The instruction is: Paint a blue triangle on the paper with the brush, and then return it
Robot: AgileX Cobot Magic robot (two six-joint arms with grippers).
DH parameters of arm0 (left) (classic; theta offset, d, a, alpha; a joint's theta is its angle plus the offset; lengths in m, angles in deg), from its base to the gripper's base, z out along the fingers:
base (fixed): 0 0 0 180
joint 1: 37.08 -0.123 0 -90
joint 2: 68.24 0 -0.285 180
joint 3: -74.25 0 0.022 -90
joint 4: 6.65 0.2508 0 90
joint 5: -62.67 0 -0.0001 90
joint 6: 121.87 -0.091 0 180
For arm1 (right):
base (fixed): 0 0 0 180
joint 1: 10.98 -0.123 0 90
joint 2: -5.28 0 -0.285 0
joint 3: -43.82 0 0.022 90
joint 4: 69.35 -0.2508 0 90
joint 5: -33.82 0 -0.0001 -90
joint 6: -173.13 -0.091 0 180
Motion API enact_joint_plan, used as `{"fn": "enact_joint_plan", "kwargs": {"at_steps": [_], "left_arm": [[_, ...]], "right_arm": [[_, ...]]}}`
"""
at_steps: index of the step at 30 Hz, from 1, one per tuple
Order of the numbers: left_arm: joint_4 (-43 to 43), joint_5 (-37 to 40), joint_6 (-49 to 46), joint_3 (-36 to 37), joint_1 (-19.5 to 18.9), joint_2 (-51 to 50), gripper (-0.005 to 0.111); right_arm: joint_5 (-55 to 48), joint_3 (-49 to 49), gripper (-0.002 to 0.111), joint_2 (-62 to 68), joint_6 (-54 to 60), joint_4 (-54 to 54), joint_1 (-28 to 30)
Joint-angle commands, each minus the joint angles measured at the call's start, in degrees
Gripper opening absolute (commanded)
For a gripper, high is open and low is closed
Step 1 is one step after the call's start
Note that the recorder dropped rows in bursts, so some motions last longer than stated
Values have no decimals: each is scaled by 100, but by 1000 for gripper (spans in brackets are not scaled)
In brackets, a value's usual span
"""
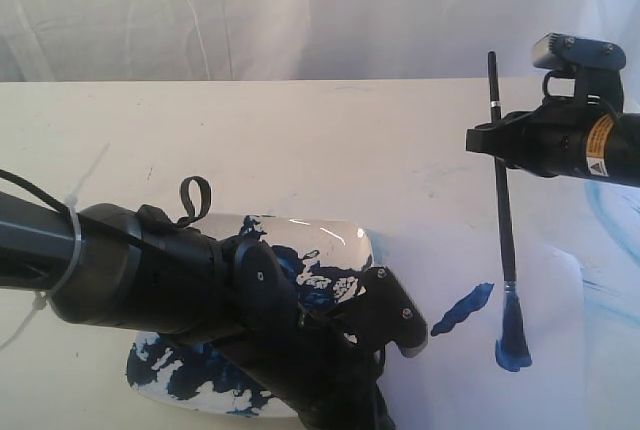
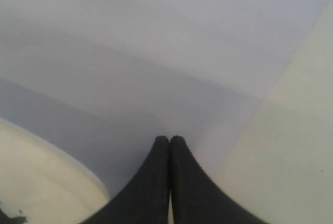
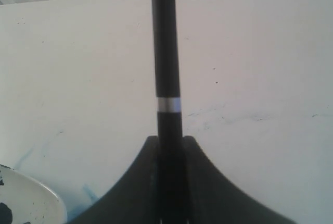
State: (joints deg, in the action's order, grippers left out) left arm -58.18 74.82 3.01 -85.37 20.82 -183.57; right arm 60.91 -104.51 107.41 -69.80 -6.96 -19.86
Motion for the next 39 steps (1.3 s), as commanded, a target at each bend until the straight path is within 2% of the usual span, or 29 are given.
{"fn": "enact_joint_plan", "kwargs": {"at_steps": [1, 9, 39], "left_arm": [[15, 89, -3, 76, 11, -35, 0], [15, 89, -3, 76, 11, -35, 0], [15, 89, -3, 76, 11, -35, 0]], "right_arm": [[22, 12, 0, 7, 278, -171, 32], [37, 12, 0, 7, 814, -887, 32], [428, -2, 0, 248, 1679, -1800, 32]]}}
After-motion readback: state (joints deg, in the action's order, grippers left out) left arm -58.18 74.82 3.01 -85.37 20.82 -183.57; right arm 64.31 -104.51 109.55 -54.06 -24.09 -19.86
